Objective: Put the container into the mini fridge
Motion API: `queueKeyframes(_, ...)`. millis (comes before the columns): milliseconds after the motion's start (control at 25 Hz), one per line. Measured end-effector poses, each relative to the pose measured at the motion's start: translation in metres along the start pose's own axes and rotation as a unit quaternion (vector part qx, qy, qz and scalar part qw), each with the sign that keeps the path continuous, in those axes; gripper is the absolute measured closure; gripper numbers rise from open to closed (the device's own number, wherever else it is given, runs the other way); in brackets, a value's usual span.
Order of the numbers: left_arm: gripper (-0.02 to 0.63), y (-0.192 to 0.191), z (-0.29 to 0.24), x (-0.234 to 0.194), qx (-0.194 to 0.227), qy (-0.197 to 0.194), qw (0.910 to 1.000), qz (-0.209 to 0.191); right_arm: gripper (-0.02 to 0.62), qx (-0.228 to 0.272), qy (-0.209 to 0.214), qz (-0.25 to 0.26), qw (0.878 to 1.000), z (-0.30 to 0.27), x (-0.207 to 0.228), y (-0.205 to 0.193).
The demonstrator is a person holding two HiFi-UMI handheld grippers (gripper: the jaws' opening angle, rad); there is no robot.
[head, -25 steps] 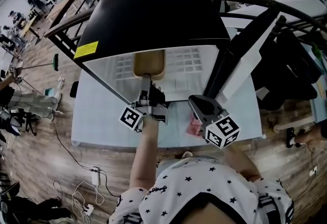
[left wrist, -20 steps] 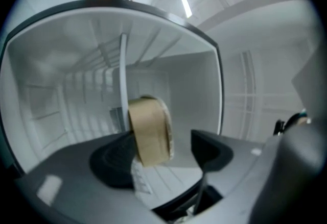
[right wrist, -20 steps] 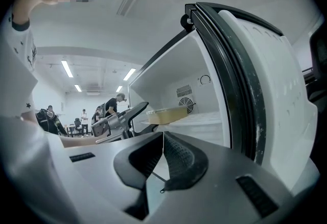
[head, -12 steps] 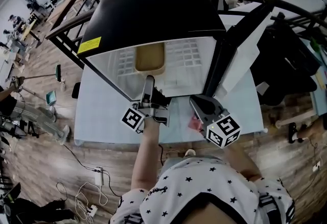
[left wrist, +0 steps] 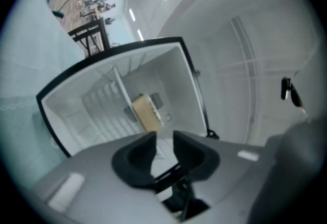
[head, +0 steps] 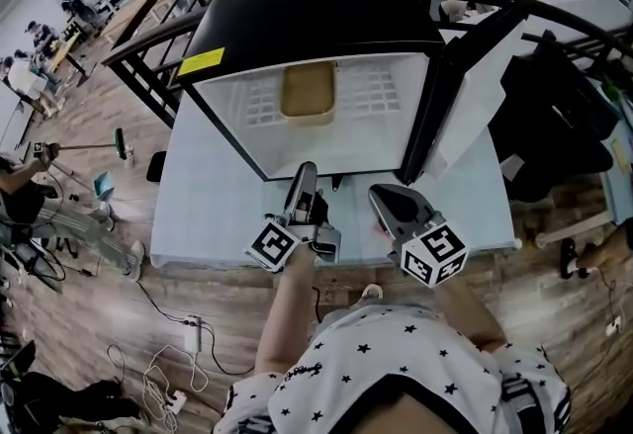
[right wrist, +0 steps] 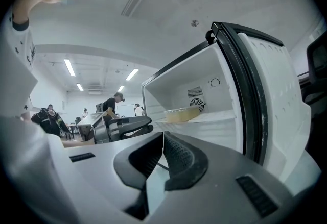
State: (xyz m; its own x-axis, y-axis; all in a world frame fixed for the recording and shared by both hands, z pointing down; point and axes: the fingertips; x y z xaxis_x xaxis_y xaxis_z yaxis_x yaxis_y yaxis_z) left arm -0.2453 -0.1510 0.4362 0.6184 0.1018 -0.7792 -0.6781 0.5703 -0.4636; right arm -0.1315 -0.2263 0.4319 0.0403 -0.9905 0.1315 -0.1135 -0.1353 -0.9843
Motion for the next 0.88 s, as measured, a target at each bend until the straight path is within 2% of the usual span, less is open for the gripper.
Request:
queueKeyframes(120,0.575,-0.002,0.014,0.008,-0.036,0.017,0.9973,-0.062,0.574,-0.001,0.0,0.0,1.0,0.006,-0.012,-0.003)
queueKeyframes(200,0.6,-0.006,0.027,0.012,-0.056,0.03,0.9938,-0.091,0.574,-0.003,0.001,0.001,1.0,0.011,-0.021,-0.006)
queueKeyframes(520,0.601,-0.028,0.088,0.037,-0.121,0.08,0.9764,-0.159,0.574,-0.013,-0.001,0.001,1.0,0.055,-0.059,-0.016)
queueKeyframes(640,0.601,-0.035,0.11,0.043,-0.146,0.097,0.9671,-0.184,0.574,-0.017,-0.003,0.002,1.0,0.067,-0.071,-0.022)
queueKeyframes(880,0.601,-0.052,0.152,0.062,-0.186,0.11,0.9516,-0.219,0.574,-0.02,-0.006,0.0,1.0,0.093,-0.093,-0.035)
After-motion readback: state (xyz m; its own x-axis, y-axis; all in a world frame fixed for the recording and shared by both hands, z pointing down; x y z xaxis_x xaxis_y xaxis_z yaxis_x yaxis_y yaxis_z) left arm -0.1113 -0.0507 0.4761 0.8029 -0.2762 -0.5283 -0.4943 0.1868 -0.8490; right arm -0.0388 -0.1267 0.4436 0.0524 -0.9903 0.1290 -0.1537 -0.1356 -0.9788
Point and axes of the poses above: the fingertips, and each gripper's own axes: z backward along the fingers, x to its right, y out of its top, and after that the axes turned 14 degrees about -y, right-handed
